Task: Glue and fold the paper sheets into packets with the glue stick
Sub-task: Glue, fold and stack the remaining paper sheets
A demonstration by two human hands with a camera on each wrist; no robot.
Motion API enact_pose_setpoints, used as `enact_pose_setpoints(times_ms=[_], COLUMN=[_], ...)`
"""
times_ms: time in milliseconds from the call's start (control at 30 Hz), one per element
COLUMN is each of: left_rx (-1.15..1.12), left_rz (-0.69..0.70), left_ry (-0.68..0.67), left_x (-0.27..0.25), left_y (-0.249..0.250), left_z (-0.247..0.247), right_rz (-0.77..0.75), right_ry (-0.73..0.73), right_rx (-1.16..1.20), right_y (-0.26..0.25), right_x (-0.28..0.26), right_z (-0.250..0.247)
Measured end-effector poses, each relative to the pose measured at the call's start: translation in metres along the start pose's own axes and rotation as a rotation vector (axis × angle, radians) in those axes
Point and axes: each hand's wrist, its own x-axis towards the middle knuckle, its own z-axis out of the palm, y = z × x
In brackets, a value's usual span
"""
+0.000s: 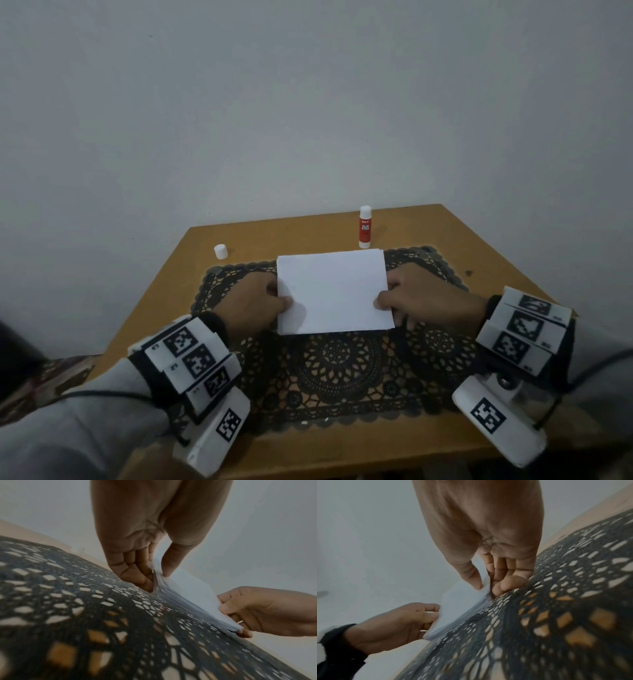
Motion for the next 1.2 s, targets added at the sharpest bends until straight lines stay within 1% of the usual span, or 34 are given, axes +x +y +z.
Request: enact_pose_setpoints(times_ms=[67, 167, 233, 300, 500, 667, 800, 867, 967, 1133, 1200], left_rx=[-0.017, -0.013, 0.0, -0.022, -0.028, -0.08, -0.115, -0.099, -0.101, -0.139, -0.141], left_rz=[-0.068, -0.168, -0.197, -0.208, -0.198, -0.255, -0.229, -0.211, -0.201, -0.214, -0.212], left_ry=[-0.023, -0.103, -0.132, -0.153, -0.16, -0.211, -0.215, -0.224, -0.235, -0.224, -0.22], left_x=[0.005, 0.008, 0.01, 0.01, 0.013, 0.014, 0.01, 0.009, 0.01, 0.012, 0.012], left_y=[0.002, 0.004, 0.002, 0.001, -0.003, -0.006, -0.009, -0.01, -0.01, -0.009, -0.008], left_z=[-0.002, -0.001, -0.001, -0.001, 0.0, -0.01, -0.014, -0.012, -0.012, -0.013, -0.013], right_rz=[0.052, 0.125, 0.156, 0.175, 0.191, 0.195, 0.212, 0.222, 0.224, 0.126, 0.122], right_ry=[0.012, -0.003, -0.015, -0.017, -0.026, -0.042, -0.044, -0.013, 0.104, 0.344, 0.366], right_rx=[0.011, -0.026, -0.049, -0.067, -0.061, -0.041, -0.024, -0.091, -0.154, -0.01, 0.008], right_y=[-0.001, -0.002, -0.004, -0.005, -0.004, -0.003, -0.002, -0.003, -0.004, 0.0, 0.002], right_x=[0.006, 0.017, 0.023, 0.026, 0.029, 0.03, 0.031, 0.036, 0.05, 0.091, 0.108], right_z=[-0.001, 0.002, 0.003, 0.004, 0.005, 0.002, 0.001, -0.001, -0.013, -0.04, -0.042])
